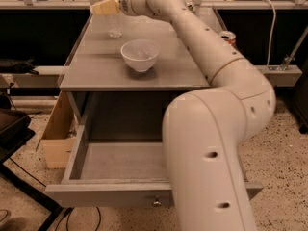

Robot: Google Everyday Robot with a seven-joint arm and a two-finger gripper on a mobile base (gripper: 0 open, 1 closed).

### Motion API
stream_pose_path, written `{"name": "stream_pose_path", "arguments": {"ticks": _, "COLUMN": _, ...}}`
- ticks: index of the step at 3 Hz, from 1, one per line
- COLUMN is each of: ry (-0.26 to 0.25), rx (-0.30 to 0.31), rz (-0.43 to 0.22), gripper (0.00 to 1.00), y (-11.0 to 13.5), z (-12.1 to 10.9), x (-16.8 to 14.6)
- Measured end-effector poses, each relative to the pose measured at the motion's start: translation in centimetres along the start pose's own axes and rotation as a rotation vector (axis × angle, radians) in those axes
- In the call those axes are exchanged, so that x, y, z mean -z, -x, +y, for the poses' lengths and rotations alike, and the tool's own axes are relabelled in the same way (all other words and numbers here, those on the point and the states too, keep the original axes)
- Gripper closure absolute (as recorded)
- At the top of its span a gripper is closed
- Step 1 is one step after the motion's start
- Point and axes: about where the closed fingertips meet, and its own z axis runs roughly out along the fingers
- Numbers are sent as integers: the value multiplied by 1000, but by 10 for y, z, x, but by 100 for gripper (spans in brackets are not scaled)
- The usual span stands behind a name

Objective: Place water bottle into top drawer

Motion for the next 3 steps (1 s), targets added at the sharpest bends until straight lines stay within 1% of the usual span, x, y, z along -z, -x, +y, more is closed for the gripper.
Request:
{"name": "stream_pose_path", "arguments": {"ticks": 1, "ry": -66, "rx": -26, "rz": 9, "gripper": 0, "y": -8, "z": -30, "x": -14}}
{"name": "stream_pose_path", "arguments": {"ticks": 2, "ry": -83, "rx": -58, "rz": 1, "gripper": 0, "y": -11, "z": -34, "x": -32}}
{"name": "stream_pose_path", "arguments": {"ticks": 3, "ry": -62, "rx": -84, "rz": -7, "gripper": 0, "y": -13, "z": -20, "x": -48}}
